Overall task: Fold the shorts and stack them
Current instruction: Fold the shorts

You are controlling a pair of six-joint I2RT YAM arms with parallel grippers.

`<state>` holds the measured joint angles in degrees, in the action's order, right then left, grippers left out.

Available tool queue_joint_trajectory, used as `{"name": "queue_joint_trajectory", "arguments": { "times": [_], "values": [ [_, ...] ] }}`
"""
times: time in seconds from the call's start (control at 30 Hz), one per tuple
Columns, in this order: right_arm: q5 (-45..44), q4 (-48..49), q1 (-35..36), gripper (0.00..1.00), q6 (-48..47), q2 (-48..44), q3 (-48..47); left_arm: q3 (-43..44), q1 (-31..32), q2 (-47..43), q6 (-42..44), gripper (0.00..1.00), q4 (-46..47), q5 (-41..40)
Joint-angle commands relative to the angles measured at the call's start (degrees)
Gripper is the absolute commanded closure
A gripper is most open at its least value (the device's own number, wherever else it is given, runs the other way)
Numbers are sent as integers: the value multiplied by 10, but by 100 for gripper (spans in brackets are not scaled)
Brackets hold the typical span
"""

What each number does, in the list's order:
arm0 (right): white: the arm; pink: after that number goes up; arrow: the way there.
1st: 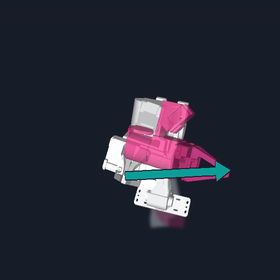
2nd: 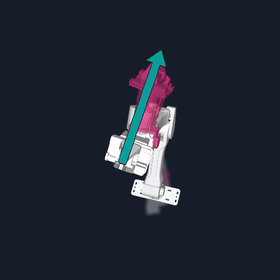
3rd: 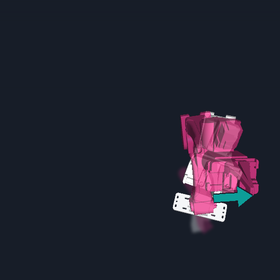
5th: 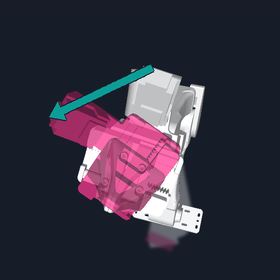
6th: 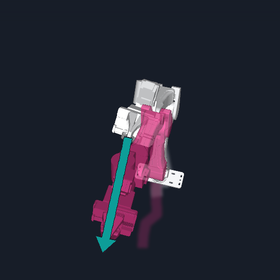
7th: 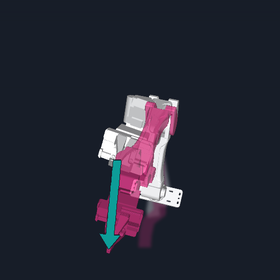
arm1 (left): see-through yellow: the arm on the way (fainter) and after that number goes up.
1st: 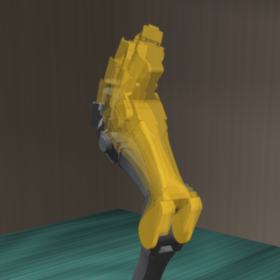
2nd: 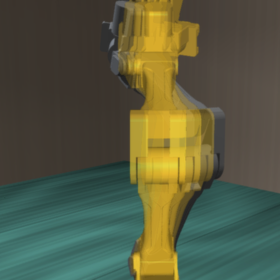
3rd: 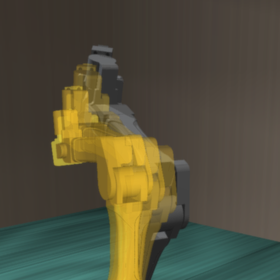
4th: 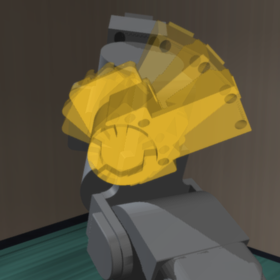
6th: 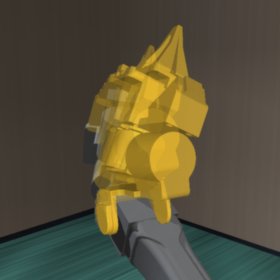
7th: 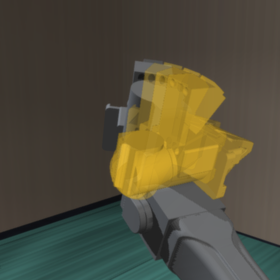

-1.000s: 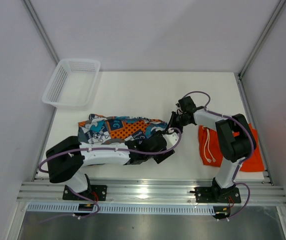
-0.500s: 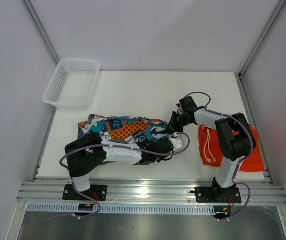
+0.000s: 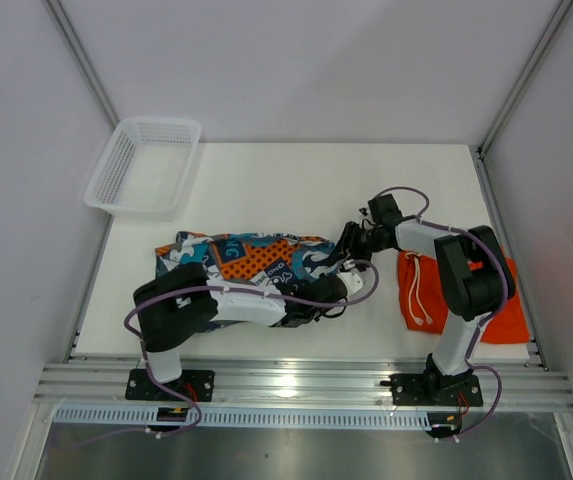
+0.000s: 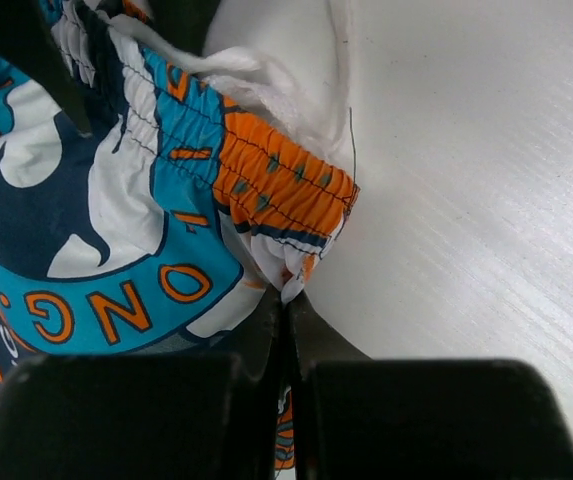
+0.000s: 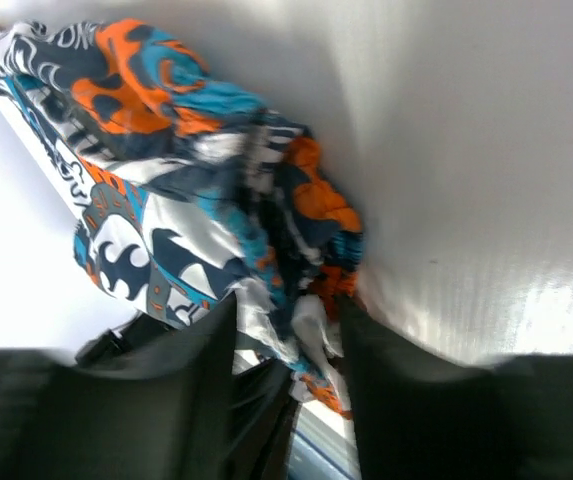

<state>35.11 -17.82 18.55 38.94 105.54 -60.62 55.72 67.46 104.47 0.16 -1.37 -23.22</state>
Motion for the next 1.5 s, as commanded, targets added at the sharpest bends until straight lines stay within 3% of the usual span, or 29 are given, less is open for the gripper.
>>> {"name": "queue_joint_trajectory", "arguments": {
  "times": [0.0,0.1,0.13,0.2,0.4,0.7,1.13,1.2,1.47],
  "values": [
    [21,27,-23,49,2,-32,28,-18,-30,-32,-28,100,-1,40],
    [39,56,-47,28,8,-47,63,-52,-59,-79,-46,100,21,94],
    [43,66,-53,15,15,-59,73,-56,-68,-100,-57,100,33,106],
    [53,87,-65,6,20,-71,97,-68,-90,-113,-68,100,44,141],
    [106,156,-62,1,82,-110,160,-68,-105,-125,-91,100,52,170],
    [110,292,-4,1,232,-144,215,-64,-105,-128,-102,100,68,185],
    [69,384,31,2,264,-56,218,-99,-103,-171,-114,100,101,195],
    [69,406,33,5,272,-36,222,-101,-102,-176,-116,100,106,195],
    [48,442,38,33,266,-6,215,-118,-97,-182,-113,100,117,208]
  ]
}}
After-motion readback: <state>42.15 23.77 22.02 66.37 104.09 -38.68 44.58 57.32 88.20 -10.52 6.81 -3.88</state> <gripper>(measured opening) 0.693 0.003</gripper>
